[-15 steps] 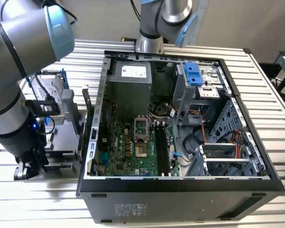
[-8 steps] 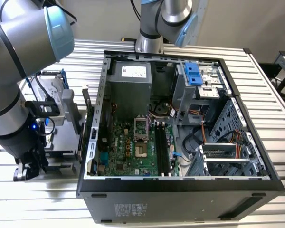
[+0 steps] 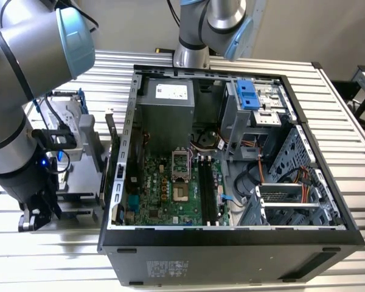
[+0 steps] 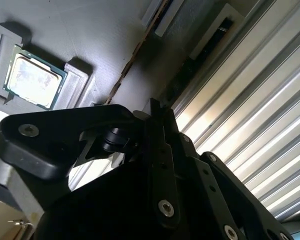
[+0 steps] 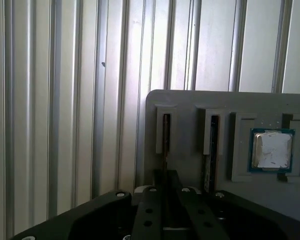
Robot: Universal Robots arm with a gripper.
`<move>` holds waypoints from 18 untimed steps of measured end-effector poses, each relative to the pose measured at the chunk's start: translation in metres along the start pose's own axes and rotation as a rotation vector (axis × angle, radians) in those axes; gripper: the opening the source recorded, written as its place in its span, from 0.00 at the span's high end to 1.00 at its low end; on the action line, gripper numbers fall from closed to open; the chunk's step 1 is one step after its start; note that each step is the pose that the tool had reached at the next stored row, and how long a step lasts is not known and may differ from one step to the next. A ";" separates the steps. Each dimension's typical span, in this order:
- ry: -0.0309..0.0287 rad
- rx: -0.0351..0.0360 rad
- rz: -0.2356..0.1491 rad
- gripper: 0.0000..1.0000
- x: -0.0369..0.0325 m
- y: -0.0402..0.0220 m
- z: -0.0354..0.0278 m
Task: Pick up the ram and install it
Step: 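Pick up the ram and move it above insertion slot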
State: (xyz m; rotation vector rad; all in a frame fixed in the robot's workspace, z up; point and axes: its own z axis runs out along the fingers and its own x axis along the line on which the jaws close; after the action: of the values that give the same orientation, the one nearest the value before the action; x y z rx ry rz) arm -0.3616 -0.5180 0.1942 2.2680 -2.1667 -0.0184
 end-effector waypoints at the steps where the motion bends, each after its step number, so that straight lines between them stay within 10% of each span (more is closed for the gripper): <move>1: 0.0000 0.0000 0.000 1.00 0.0000 0.0000 0.0000; 18: 0.0000 0.0002 0.000 1.00 0.0003 0.0000 -0.0002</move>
State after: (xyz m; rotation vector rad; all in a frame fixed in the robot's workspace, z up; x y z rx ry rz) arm -0.3616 -0.5183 0.1944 2.2682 -2.1667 -0.0182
